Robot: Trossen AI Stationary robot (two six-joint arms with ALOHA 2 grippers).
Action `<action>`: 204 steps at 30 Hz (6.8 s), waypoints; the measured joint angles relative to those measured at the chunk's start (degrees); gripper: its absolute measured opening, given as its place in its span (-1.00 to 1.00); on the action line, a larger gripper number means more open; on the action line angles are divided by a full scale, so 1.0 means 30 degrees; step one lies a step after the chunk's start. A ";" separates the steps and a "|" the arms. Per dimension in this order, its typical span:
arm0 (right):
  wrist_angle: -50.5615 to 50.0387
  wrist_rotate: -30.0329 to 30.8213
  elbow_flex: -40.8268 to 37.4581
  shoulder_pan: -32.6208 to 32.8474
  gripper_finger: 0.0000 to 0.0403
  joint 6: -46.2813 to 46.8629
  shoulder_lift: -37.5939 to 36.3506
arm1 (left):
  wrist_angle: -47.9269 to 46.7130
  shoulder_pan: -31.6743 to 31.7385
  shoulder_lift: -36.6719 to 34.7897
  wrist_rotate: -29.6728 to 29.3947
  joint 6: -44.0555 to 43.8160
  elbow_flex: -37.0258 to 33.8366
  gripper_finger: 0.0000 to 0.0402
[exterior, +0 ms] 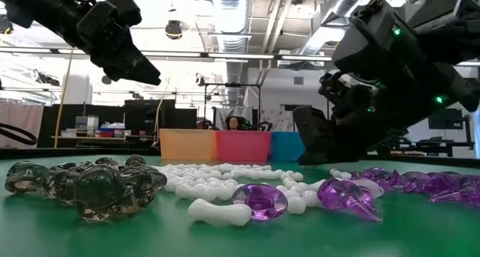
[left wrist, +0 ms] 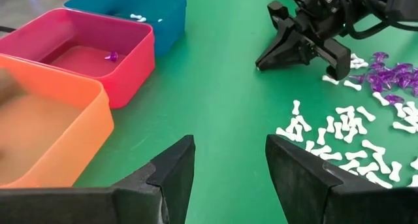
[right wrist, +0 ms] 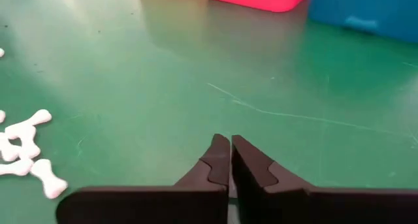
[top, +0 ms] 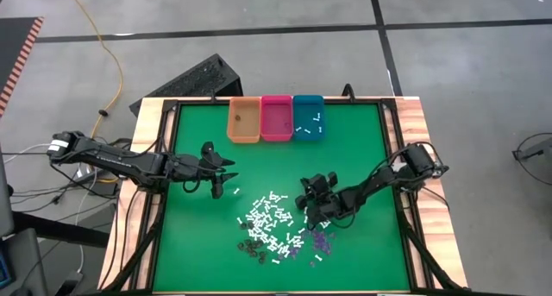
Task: Sort Halloween decoration
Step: Put the white bone toy into the blue bin
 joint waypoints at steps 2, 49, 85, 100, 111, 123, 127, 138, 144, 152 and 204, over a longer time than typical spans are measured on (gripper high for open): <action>-0.0132 0.0074 -0.0015 -0.0077 -0.85 -0.0491 -0.0576 | 0.0005 0.0005 0.0000 -0.0003 0.0000 0.0000 -0.11; 0.0335 -0.0517 -0.0029 -0.1399 0.02 -0.0559 -0.1201 | 0.0019 -0.0003 0.0000 0.0466 -0.0007 0.0000 -0.11; -0.0967 -0.1064 -0.0058 -0.4269 -0.90 -0.7667 -0.6441 | -0.0313 0.0000 0.0000 0.0160 -0.0001 0.0000 -0.11; 0.0503 -1.3081 -0.0029 -0.2072 -0.48 -1.3185 -0.8776 | -0.0250 0.0005 0.0000 0.1857 0.0127 0.0000 -0.11; -1.1320 -1.3667 -0.0051 0.2257 -0.14 -0.4265 -1.0565 | 0.0052 0.0000 0.0000 0.1486 0.0189 0.0000 -0.11; -1.1052 -1.4805 -0.0029 0.3015 -0.07 -0.7766 -1.0800 | 0.0311 0.0007 0.0000 0.0605 0.0182 0.0000 -0.11; -1.0813 -1.4860 -0.0022 0.2757 -0.07 -0.8492 -1.0177 | 0.0309 0.0007 0.0000 0.0470 0.0175 0.0000 -0.11; -1.1625 -1.4822 0.0233 0.1981 -0.07 -1.0131 -0.9664 | 0.0105 0.0003 -0.0007 0.0328 0.0170 -0.0005 -0.11; -1.1662 -1.5101 0.0246 0.2093 -0.07 -1.0628 -0.9085 | 0.0019 0.0007 -0.0007 0.0321 0.0029 -0.0007 -0.11; -1.1600 -1.5654 0.0262 0.2093 -0.07 -1.0563 -0.7801 | 0.0133 0.0007 0.0000 0.0323 -0.0492 -0.0495 -0.11; -1.8585 -1.4822 0.1195 -0.2558 -0.07 0.1306 -1.2147 | 0.0087 0.0006 0.0000 0.0334 -0.0255 -0.0539 -0.11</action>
